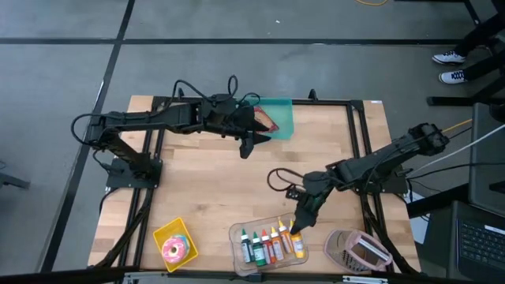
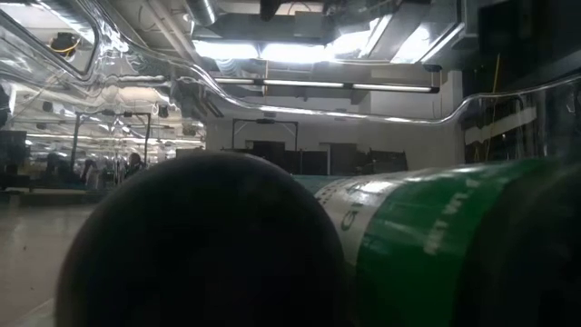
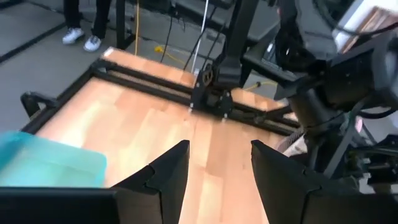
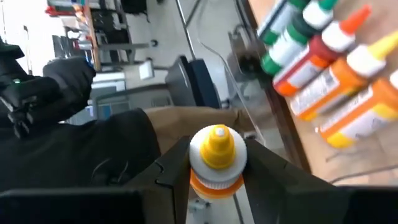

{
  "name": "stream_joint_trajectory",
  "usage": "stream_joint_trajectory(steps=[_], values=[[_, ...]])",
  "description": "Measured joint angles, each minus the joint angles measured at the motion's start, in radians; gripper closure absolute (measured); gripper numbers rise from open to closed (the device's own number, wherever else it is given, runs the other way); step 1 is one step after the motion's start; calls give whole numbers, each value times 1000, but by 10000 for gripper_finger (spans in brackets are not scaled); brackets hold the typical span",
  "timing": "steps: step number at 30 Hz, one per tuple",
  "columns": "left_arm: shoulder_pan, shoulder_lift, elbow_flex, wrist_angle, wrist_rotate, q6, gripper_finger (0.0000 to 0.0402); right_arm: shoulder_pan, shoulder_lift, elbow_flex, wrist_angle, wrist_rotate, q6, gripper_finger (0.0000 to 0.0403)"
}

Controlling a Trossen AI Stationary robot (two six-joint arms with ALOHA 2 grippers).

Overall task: Pick & Place Food Item
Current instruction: Put the yellow food coloring bottle into the transparent bin

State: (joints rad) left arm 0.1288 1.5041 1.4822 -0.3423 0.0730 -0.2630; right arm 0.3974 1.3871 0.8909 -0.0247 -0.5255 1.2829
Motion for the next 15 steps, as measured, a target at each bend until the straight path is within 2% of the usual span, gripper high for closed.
stream_joint_trajectory(steps=[8,15], values=[[-25,16,-1,2,-1,-4,233,4,42,0,-9,-43,20,285],[-45,37,0,50,-3,-4,233,-8,42,0,-123,-43,-14,285]])
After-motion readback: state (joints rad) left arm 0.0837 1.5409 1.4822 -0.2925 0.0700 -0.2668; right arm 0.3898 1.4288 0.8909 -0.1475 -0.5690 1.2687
